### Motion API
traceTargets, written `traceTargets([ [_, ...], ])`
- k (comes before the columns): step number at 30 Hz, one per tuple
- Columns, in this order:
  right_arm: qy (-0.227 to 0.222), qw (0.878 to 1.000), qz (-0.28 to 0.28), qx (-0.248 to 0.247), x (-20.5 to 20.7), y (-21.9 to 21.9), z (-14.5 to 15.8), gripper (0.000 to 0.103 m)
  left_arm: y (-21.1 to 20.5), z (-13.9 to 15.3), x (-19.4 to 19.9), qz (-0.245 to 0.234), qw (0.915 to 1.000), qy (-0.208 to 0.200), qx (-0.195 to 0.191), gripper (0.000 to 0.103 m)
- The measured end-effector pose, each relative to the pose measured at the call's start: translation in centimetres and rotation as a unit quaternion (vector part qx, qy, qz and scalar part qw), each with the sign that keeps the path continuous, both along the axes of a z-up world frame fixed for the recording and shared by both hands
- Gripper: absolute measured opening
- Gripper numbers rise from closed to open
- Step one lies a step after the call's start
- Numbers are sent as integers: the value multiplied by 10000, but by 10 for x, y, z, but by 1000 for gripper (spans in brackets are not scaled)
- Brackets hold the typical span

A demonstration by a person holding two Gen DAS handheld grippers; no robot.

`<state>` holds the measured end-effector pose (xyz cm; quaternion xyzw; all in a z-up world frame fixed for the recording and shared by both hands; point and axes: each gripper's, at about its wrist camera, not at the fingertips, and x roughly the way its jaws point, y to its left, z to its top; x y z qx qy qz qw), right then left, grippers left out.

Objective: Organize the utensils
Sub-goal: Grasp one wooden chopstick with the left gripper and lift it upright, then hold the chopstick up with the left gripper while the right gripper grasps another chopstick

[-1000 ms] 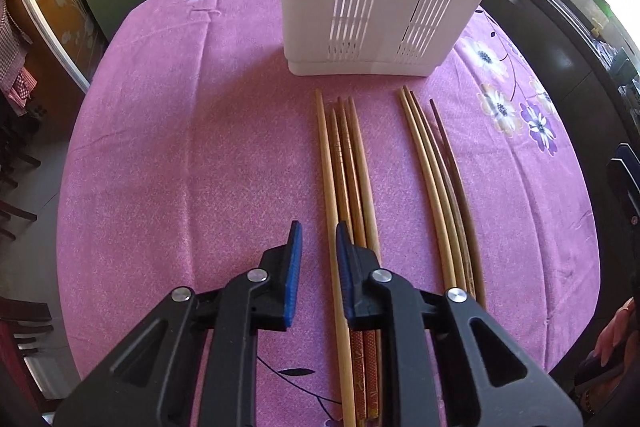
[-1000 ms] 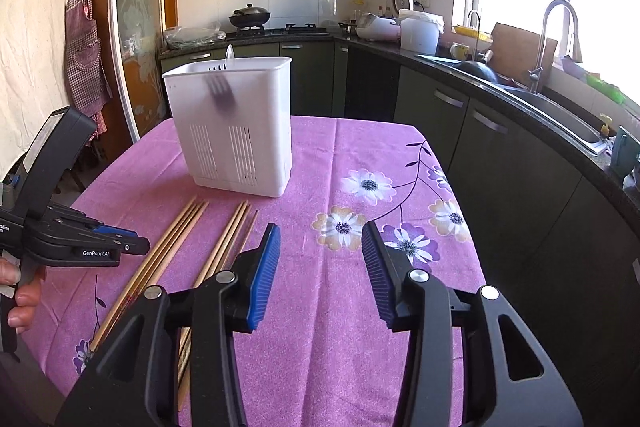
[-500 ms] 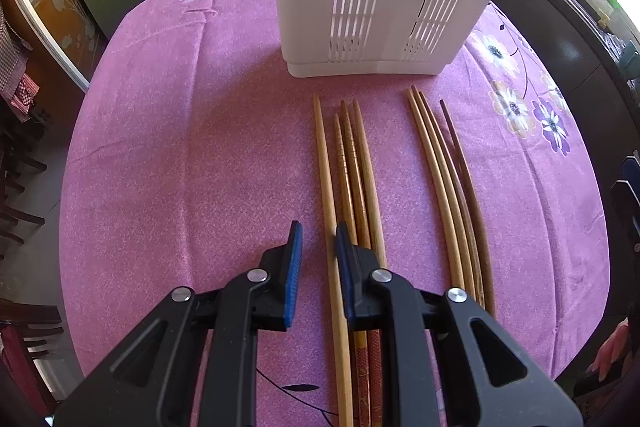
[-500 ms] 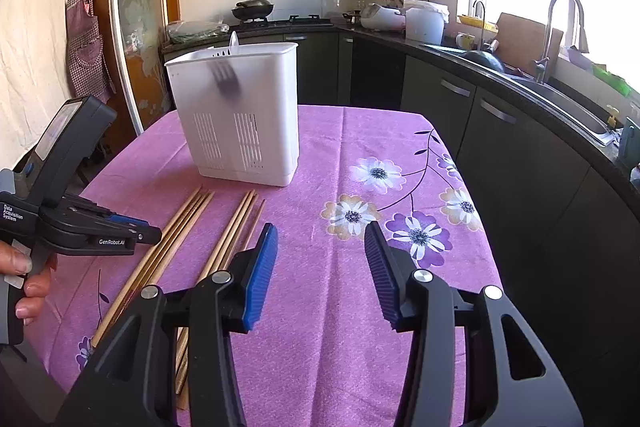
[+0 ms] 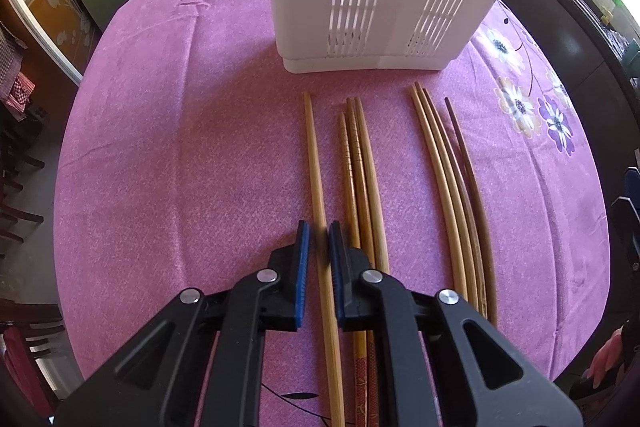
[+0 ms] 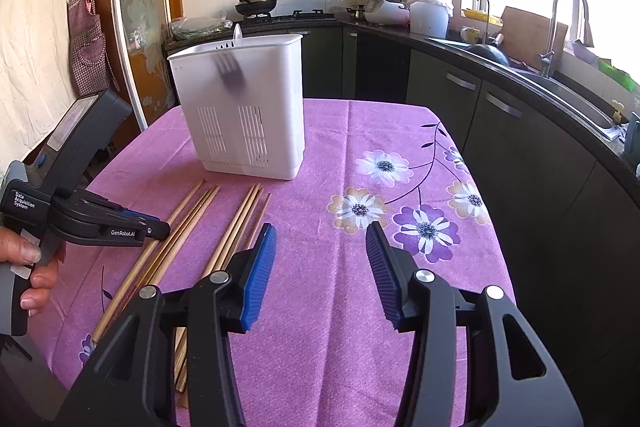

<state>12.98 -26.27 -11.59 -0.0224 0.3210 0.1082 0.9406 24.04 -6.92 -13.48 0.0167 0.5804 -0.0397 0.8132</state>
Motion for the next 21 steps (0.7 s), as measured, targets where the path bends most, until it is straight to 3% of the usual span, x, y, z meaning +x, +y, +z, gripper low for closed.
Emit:
traceTargets([
  [10, 5, 10000, -20, -4, 1, 0, 0, 50, 1, 7, 2, 9, 9999, -139, -7, 7],
  [21, 20, 10000, 0, -34, 1, 2, 2, 50, 18, 75, -37, 35, 9941, -1081, -118, 7],
])
